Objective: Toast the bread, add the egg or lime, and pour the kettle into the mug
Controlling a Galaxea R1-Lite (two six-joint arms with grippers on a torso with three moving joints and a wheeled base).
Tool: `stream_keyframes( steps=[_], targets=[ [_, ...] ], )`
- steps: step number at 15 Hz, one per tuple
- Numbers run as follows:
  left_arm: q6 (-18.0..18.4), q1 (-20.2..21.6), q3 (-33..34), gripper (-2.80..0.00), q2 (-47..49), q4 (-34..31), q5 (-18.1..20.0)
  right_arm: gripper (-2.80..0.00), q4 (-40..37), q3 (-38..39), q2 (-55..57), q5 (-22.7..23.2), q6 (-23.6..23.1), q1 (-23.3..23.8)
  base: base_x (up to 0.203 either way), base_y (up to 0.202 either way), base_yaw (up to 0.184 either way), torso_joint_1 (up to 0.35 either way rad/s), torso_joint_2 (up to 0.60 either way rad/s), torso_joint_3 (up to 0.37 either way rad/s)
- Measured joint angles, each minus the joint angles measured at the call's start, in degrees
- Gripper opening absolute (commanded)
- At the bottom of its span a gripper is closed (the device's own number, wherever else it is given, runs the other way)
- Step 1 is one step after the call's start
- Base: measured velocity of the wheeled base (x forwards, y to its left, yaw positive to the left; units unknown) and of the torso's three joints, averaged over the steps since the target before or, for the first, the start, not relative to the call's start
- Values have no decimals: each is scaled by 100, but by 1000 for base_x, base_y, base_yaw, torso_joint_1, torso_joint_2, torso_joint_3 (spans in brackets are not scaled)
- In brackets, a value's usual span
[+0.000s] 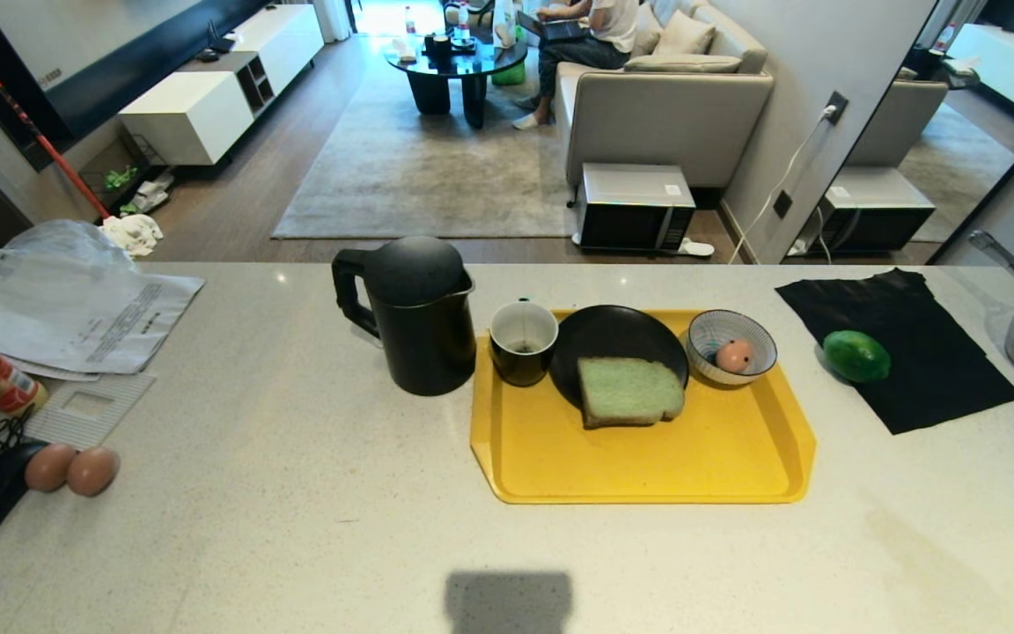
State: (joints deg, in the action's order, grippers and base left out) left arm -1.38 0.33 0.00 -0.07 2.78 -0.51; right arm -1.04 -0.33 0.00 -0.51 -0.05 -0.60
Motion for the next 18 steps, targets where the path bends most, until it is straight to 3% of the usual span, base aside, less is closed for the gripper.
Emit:
stream_keyframes(
  steps=[18],
  targets=[
    [0, 0, 0, -280, 0, -2, 2, -280, 2, -2, 0, -45, 65, 0, 0, 0, 0, -16, 33, 13]
  ],
)
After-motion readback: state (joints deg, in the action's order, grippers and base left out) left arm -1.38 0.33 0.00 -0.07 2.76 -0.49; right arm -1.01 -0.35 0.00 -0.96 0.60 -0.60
